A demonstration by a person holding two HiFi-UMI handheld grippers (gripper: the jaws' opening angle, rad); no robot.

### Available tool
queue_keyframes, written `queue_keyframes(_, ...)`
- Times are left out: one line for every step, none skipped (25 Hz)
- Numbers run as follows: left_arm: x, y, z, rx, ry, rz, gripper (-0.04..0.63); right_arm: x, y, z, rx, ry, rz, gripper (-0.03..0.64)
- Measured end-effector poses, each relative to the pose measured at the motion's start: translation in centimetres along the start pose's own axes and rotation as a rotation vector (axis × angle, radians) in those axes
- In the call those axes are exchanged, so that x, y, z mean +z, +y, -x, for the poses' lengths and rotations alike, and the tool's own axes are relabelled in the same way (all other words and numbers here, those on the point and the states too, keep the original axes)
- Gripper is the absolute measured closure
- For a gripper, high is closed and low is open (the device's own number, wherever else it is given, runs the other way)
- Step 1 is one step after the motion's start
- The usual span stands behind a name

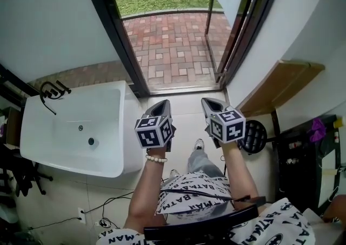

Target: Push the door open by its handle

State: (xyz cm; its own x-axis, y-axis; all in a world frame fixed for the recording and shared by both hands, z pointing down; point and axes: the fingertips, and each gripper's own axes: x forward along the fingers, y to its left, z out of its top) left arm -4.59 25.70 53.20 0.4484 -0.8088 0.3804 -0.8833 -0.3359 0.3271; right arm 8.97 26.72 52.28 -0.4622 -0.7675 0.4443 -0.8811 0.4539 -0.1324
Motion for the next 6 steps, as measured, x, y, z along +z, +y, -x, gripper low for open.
queue_keyframes(-0.1,0.0,-0.1,0.001,0.0,0.0,0.606,0.0,-0.1,-0.1,0.0,0.001,0.001,0.615)
queue_keyframes(-0.1,0.0,-0.3,0.002,0.0,0.001,0.606,0.0,-0.3,-0.2,0.0,0.001,0.002,0.615)
queue_keyframes(-0.1,0.0,-0.5,0.003,0.0,0.002,0.606,0.0,-0.4,-0.3,0.0,0.0,0.002,0.615)
queue_keyframes(0.0,0.0,-0.8,0.004,-0.001,0.003,0.606,0.1,-0.6,-0.5,0.0,-0.001,0.002,0.615)
queue_keyframes(0.1,0.0,-1.0,0.004,-0.001,0.003,0.606,0.2,-0.8,-0.6,-0.001,-0.002,0.002,0.615)
queue_keyframes(0.2,0.0,-1.2,0.005,-0.001,0.004,0.606,0.3,-1.0,-0.7,-0.002,-0.003,0.001,0.615)
